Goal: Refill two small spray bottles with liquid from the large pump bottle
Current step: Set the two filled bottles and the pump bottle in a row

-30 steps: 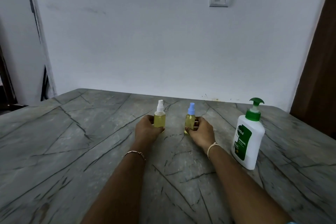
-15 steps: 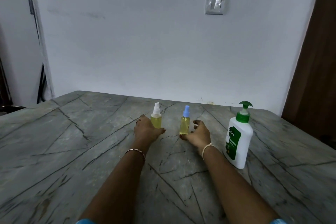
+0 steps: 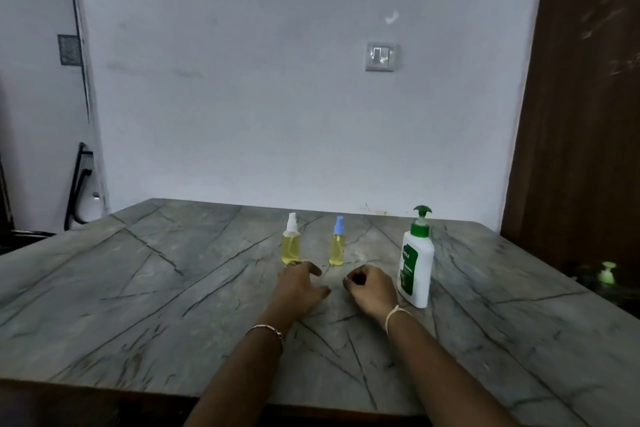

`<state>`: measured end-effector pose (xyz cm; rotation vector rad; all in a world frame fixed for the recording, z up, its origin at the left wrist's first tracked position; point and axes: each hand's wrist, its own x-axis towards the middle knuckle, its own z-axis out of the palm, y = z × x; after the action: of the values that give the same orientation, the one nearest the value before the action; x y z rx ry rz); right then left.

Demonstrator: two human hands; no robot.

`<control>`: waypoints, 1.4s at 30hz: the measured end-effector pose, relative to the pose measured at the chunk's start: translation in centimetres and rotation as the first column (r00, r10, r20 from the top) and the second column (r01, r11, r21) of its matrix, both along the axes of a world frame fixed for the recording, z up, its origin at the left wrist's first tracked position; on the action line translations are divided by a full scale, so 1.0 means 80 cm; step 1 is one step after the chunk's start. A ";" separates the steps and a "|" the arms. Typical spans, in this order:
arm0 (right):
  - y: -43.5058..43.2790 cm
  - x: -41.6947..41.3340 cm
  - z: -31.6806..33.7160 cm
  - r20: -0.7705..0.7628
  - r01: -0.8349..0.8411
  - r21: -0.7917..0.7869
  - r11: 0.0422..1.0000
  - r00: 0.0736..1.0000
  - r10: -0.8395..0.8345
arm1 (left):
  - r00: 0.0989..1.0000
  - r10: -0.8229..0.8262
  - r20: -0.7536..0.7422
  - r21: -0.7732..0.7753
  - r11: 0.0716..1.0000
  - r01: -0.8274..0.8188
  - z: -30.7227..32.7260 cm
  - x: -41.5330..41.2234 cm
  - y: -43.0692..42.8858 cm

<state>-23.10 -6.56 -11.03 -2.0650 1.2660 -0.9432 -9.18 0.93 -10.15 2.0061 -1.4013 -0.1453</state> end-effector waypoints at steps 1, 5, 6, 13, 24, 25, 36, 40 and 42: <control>0.006 -0.005 -0.001 -0.004 -0.001 -0.007 1.000 1.000 0.001 | 0.999 -0.036 0.019 0.015 0.999 0.036 -0.001 -0.009 0.004; 0.027 -0.028 0.001 -0.030 -0.006 -0.014 1.000 1.000 0.005 | 0.989 -0.133 0.063 0.052 0.990 0.130 -0.004 -0.040 0.022; 0.031 -0.033 0.001 -0.043 -0.009 -0.017 1.000 0.999 0.009 | 0.987 -0.147 0.067 0.061 0.988 0.143 -0.005 -0.046 0.026; 0.060 -0.078 0.000 -0.085 0.008 -0.051 0.999 0.996 -0.013 | 0.973 -0.221 0.074 0.068 0.974 0.216 -0.008 -0.071 0.047; 0.055 -0.135 -0.004 0.033 0.329 -0.087 0.940 0.944 -0.327 | 0.955 -0.273 0.115 0.056 0.962 0.268 -0.014 -0.068 0.044; 0.051 -0.136 -0.003 0.059 0.347 -0.081 0.934 0.938 -0.343 | 0.953 -0.280 0.111 0.066 0.959 0.274 -0.014 -0.066 0.042; 0.001 -0.114 -0.004 0.246 0.266 0.073 0.961 0.929 -0.276 | 0.940 -0.318 0.121 0.107 0.946 0.307 -0.016 -0.054 0.006; -0.016 -0.106 -0.003 0.307 0.183 0.120 0.976 0.928 -0.212 | 0.936 -0.324 0.136 0.145 0.941 0.305 -0.017 -0.053 -0.009; -0.020 -0.100 -0.002 0.318 0.177 0.120 0.977 0.925 -0.207 | 0.934 -0.332 0.131 0.168 0.936 0.309 -0.017 -0.052 -0.014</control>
<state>-31.14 -8.19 -11.22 -1.6495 1.3166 -1.2376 -13.33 -0.18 -11.48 1.9210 -1.8658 -0.2432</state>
